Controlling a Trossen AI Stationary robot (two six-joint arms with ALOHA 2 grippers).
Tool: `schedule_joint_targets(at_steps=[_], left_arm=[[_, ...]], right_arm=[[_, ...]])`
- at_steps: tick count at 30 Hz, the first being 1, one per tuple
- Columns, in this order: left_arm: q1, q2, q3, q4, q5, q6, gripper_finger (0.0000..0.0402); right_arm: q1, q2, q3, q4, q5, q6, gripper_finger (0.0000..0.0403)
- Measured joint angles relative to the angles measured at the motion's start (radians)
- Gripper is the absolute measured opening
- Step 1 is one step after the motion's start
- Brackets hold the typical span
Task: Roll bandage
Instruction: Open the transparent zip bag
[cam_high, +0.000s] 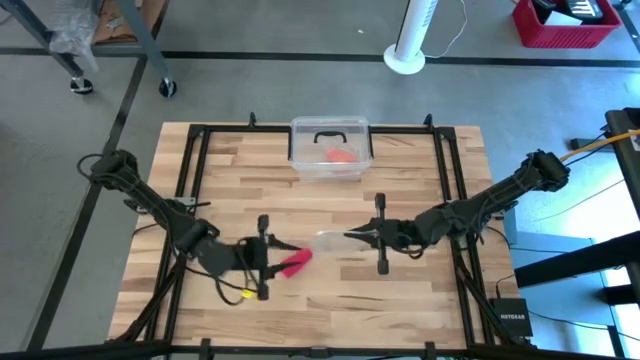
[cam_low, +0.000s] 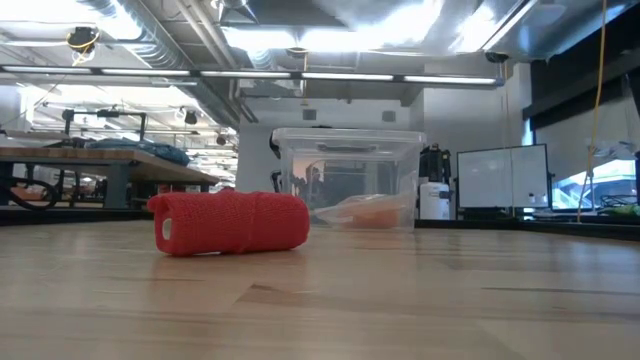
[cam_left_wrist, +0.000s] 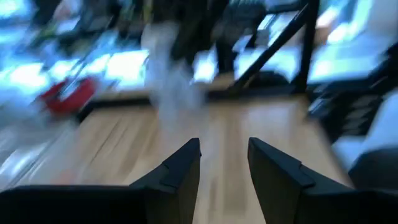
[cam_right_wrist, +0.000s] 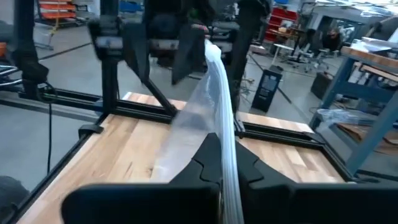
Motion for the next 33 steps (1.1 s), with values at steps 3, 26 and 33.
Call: schedule_joint_targets(at_steps=[3, 26, 33], left_arm=[[0.029, -0.042, -0.086, 0.172, 0.037, 0.080, 0.0127], [0.063, -0.001, -0.119, 0.407, 0.066, 0.198, 0.0127], [0.069, 0.000, -0.119, 0.405, 0.067, 0.205, 0.0126]], right_arm=[[0.000, 0.014, 0.000, 0.017, -0.022, 0.001, 0.0001], [0.001, 0.101, 0.002, 0.150, -0.053, -0.017, 0.0001], [0.000, 0.140, 0.002, 0.196, -0.061, -0.028, 0.0001]])
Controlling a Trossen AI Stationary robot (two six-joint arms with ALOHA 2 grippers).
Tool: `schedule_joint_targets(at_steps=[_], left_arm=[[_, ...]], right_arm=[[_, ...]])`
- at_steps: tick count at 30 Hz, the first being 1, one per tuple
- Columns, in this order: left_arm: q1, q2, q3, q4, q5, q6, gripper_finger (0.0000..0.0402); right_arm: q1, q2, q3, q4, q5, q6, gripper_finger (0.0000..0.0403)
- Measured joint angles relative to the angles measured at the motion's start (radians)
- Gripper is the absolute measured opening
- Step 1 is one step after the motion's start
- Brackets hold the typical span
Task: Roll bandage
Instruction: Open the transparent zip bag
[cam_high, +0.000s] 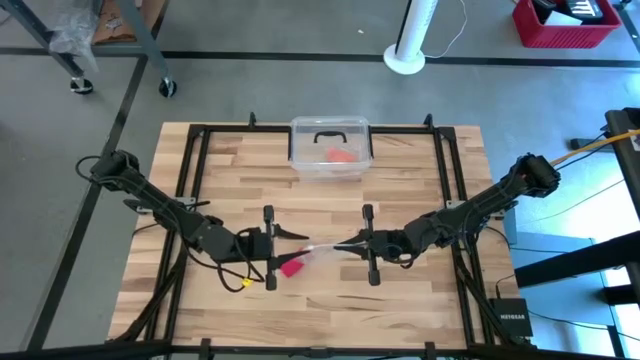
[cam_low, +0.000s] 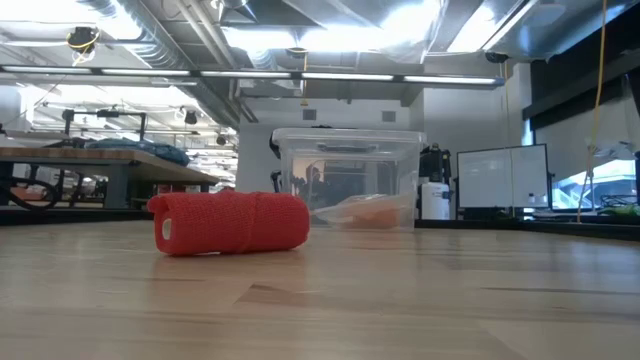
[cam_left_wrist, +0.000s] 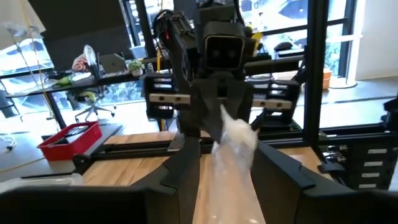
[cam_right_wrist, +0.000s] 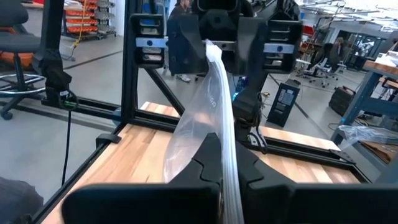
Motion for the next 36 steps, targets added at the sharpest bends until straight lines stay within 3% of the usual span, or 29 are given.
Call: schedule_joint_targets(at_steps=[23, 29, 36], left_arm=[[-0.001, 0.000, 0.000, -0.023, 0.001, 0.020, 0.0003], [-0.001, 0.000, 0.000, -0.040, 0.001, 0.017, 0.0001], [-0.001, 0.000, 0.000, -0.108, -0.013, 0.003, 0.0000]], right_arm=[[-0.011, 0.014, 0.001, 0.006, -0.025, 0.022, 0.0008], [-0.010, 0.013, 0.001, -0.028, -0.012, 0.108, 0.0052], [0.005, -0.070, 0.020, -0.279, 0.110, 0.110, 0.0137]])
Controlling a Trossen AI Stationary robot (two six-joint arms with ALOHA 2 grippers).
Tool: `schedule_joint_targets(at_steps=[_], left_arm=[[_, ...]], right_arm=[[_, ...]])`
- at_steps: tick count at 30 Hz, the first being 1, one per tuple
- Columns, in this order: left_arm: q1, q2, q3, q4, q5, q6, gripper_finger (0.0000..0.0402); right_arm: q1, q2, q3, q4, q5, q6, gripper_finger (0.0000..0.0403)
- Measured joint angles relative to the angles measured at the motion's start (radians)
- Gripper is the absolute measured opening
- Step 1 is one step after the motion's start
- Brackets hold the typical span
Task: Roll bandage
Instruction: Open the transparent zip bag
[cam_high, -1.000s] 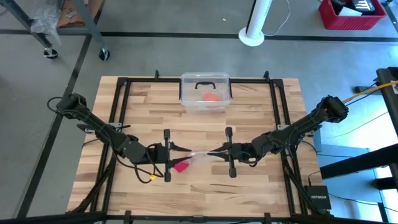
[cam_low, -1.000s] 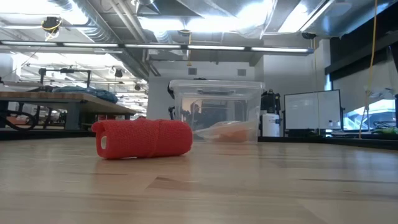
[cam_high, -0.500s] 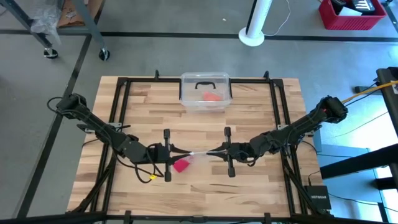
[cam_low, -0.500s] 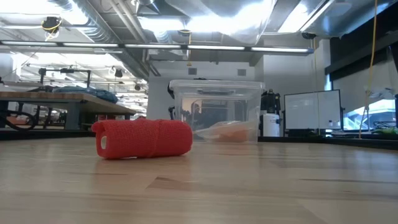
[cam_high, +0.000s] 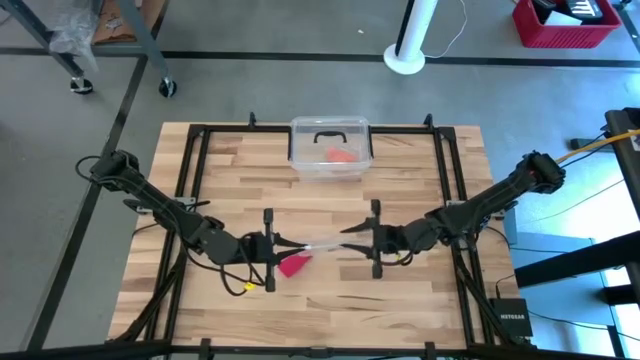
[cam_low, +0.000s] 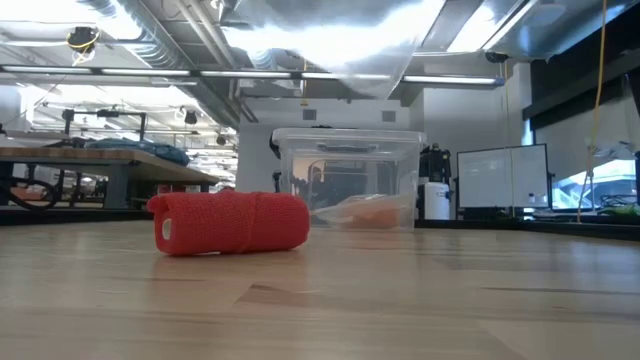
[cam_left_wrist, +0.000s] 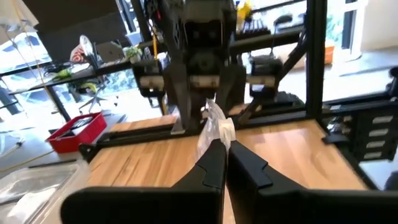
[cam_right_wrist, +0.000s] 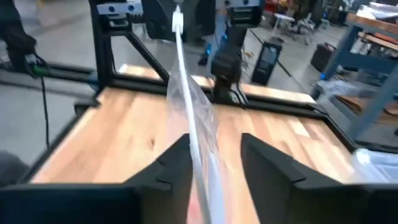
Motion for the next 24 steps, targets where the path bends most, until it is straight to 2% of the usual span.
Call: schedule_joint_targets(at_steps=[4, 9, 13, 19, 24], left_arm=[[0.001, 0.000, 0.000, -0.074, -0.032, -0.022, 0.0000], [0.025, 0.000, 0.000, -0.164, -0.016, -0.094, 0.0000], [0.060, 0.016, 0.000, -0.164, 0.087, -0.132, 0.0000], [0.090, 0.078, 0.000, -0.145, 0.128, -0.132, 0.0000], [0.087, 0.065, 0.000, -0.137, 0.129, -0.132, 0.0000]], right_arm=[[0.000, -0.041, 0.060, -0.176, 0.004, 0.039, 0.0166], [0.005, -0.035, 0.114, -0.182, 0.003, 0.112, 0.0173], [0.005, 0.048, 0.162, -0.180, -0.039, 0.109, 0.0169], [0.002, 0.223, 0.276, -0.190, -0.011, 0.015, 0.0165], [0.004, 0.293, 0.334, -0.199, 0.006, -0.031, 0.0165]])
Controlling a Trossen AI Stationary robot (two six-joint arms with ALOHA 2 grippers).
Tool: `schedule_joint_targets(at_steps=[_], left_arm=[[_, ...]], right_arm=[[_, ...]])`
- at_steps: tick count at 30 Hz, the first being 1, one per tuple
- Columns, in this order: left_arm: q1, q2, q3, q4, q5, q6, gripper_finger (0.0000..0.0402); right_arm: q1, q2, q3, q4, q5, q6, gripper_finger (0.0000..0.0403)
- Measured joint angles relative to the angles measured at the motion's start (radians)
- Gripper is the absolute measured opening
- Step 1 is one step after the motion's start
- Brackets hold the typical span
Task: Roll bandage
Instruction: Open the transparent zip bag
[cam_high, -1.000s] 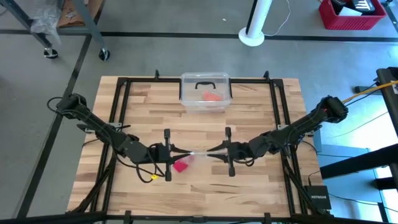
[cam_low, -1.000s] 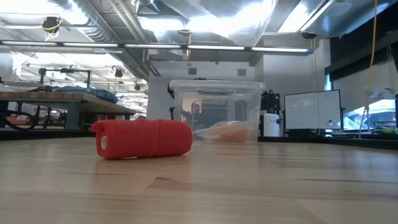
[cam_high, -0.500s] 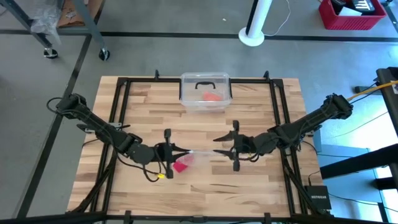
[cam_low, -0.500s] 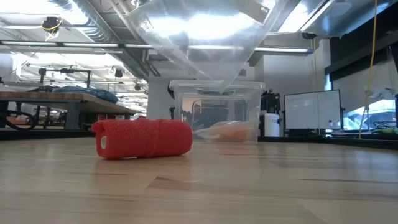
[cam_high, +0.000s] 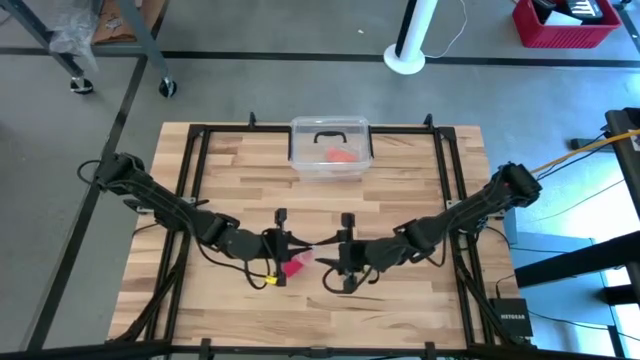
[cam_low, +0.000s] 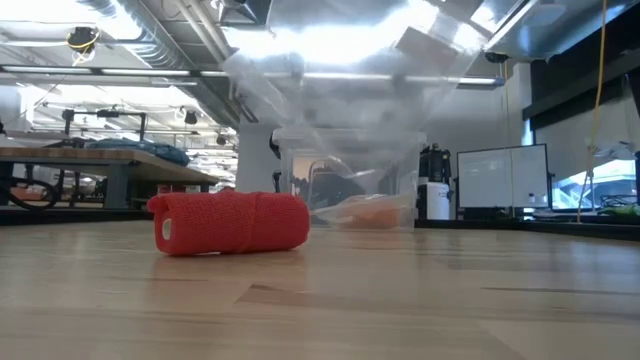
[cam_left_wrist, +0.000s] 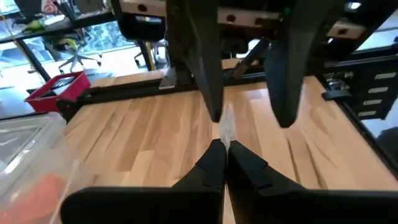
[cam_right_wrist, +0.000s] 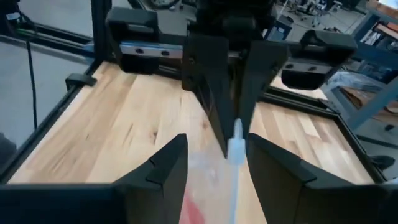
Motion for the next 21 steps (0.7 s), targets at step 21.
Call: schedule_joint_targets(at_steps=[21], left_arm=[[-0.019, -0.002, 0.000, 0.038, 0.003, 0.047, 0.0000]], right_arm=[[-0.002, 0.017, 0.006, 0.027, 0.049, -0.001, 0.0036]])
